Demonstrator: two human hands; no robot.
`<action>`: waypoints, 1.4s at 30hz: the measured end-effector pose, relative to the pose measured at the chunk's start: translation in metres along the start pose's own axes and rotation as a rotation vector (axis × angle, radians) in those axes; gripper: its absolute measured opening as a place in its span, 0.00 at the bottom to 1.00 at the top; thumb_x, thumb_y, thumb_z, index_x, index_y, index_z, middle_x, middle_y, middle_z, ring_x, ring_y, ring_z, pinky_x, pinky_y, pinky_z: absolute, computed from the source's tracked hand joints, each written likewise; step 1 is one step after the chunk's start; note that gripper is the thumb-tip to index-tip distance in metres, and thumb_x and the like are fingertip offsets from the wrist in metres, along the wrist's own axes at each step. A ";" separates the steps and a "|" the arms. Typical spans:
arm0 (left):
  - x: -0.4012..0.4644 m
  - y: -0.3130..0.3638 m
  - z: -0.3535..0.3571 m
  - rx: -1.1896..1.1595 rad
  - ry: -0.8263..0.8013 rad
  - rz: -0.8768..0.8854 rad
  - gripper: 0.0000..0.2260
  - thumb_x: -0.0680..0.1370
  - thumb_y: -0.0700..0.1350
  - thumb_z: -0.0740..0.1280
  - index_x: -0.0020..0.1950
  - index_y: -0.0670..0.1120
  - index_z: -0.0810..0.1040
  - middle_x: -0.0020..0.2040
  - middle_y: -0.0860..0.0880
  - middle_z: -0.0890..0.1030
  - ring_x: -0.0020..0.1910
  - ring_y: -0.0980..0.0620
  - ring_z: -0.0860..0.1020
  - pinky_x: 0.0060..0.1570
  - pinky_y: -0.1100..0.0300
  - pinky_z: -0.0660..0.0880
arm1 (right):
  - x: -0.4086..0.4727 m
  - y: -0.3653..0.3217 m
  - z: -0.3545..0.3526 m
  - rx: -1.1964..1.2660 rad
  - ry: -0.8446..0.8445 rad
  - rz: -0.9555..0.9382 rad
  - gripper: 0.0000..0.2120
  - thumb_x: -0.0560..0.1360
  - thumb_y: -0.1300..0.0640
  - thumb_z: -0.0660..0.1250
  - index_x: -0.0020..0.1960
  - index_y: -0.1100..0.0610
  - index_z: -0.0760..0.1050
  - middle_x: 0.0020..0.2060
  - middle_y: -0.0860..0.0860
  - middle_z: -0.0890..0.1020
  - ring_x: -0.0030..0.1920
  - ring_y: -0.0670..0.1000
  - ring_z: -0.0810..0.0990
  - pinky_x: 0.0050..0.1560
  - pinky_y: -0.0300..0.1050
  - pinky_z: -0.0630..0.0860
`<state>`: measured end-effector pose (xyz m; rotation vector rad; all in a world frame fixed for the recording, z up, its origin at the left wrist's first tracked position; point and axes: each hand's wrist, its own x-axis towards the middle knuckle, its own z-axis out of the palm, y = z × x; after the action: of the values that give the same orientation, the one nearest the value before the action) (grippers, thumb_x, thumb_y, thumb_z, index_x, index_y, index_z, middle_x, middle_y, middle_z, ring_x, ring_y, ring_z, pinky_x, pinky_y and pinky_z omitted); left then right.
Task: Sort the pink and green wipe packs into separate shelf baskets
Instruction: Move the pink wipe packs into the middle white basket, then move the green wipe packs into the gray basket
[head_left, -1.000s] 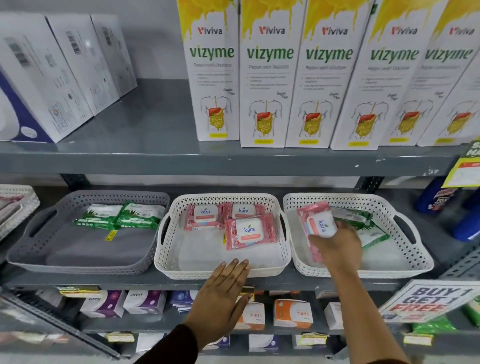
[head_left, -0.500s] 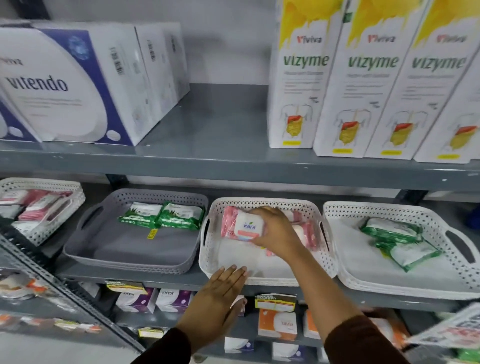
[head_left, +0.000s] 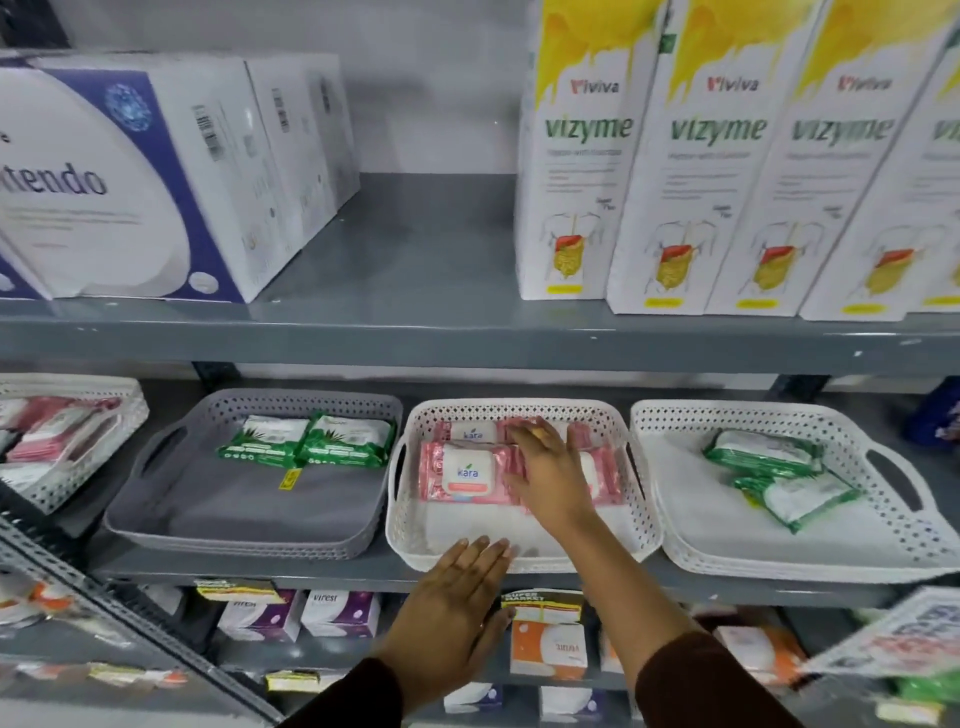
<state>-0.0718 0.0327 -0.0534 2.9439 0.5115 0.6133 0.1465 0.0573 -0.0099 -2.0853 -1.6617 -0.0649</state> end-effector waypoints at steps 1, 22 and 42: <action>0.007 0.006 0.004 -0.003 0.000 0.007 0.24 0.83 0.54 0.54 0.74 0.42 0.66 0.73 0.47 0.70 0.73 0.49 0.65 0.73 0.52 0.57 | -0.005 0.009 -0.009 0.012 0.083 0.022 0.26 0.73 0.52 0.74 0.69 0.52 0.73 0.67 0.51 0.77 0.72 0.56 0.69 0.76 0.62 0.57; 0.089 0.108 0.052 0.062 -0.019 -0.019 0.24 0.82 0.56 0.54 0.72 0.43 0.70 0.70 0.45 0.74 0.70 0.47 0.70 0.73 0.50 0.57 | -0.082 0.215 -0.104 -0.165 -0.328 0.774 0.21 0.78 0.44 0.62 0.65 0.56 0.72 0.66 0.65 0.73 0.65 0.65 0.72 0.63 0.57 0.73; 0.085 0.099 0.047 0.035 -0.089 0.018 0.24 0.84 0.55 0.50 0.76 0.44 0.64 0.74 0.47 0.68 0.74 0.50 0.63 0.75 0.56 0.51 | -0.095 0.198 -0.101 0.005 -0.279 0.959 0.43 0.62 0.47 0.80 0.67 0.61 0.63 0.55 0.57 0.81 0.56 0.59 0.80 0.52 0.51 0.79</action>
<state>0.0512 -0.0319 -0.0497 2.9953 0.4926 0.4765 0.3307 -0.0987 -0.0159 -2.7423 -0.6179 0.5509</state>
